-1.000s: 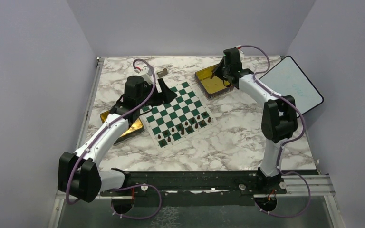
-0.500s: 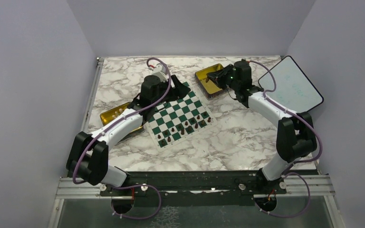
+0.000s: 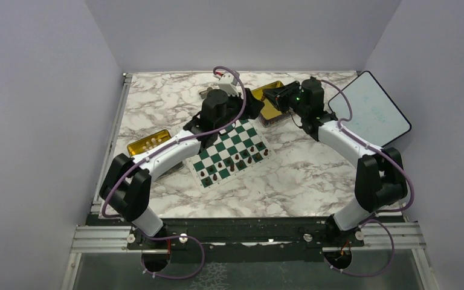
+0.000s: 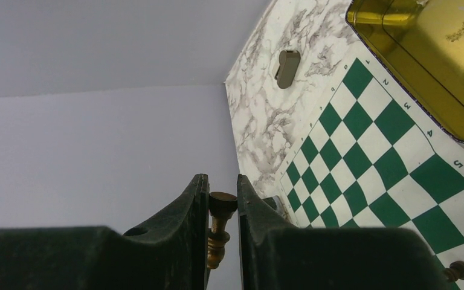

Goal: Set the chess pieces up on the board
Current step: Place the chess piece on the chessboard.

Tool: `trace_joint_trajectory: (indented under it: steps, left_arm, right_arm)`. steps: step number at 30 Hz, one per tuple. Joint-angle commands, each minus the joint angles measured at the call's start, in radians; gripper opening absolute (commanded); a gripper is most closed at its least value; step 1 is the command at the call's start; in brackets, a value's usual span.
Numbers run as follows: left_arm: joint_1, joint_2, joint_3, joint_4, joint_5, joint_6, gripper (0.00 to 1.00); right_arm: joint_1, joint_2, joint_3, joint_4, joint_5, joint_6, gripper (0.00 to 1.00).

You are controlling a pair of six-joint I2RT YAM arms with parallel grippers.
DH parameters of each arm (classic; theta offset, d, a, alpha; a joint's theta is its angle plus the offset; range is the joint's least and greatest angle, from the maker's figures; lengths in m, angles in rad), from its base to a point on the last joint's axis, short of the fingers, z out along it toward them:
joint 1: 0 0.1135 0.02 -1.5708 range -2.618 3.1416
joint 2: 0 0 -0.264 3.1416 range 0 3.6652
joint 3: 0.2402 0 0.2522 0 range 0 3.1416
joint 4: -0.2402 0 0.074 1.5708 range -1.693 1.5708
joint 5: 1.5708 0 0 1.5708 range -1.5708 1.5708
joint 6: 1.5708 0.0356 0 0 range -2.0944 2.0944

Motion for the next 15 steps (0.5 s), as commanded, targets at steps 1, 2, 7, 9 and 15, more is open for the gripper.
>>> trace_joint_trajectory:
  steps: [1,2,7,9,15]
  left_arm:
    - [-0.017,0.051,0.072,0.042,-0.070,0.064,0.70]
    - [-0.023,0.063,0.084,0.043,-0.073,0.071,0.70]
    - [-0.045,0.120,0.131,0.044,-0.099,0.092,0.65]
    - [-0.049,0.139,0.144,0.043,-0.111,0.101,0.62]
    - [-0.055,0.172,0.175,0.044,-0.144,0.125,0.48]
  right_arm:
    - [0.007,-0.038,-0.021,0.046,-0.029,0.038,0.14]
    - [0.006,-0.038,-0.021,0.049,-0.032,0.041,0.14]
    - [0.006,-0.046,-0.042,0.080,-0.036,0.064,0.14]
    - [0.006,-0.048,-0.041,0.078,-0.036,0.061,0.14]
    - [0.006,-0.055,-0.053,0.081,-0.036,0.063,0.14]
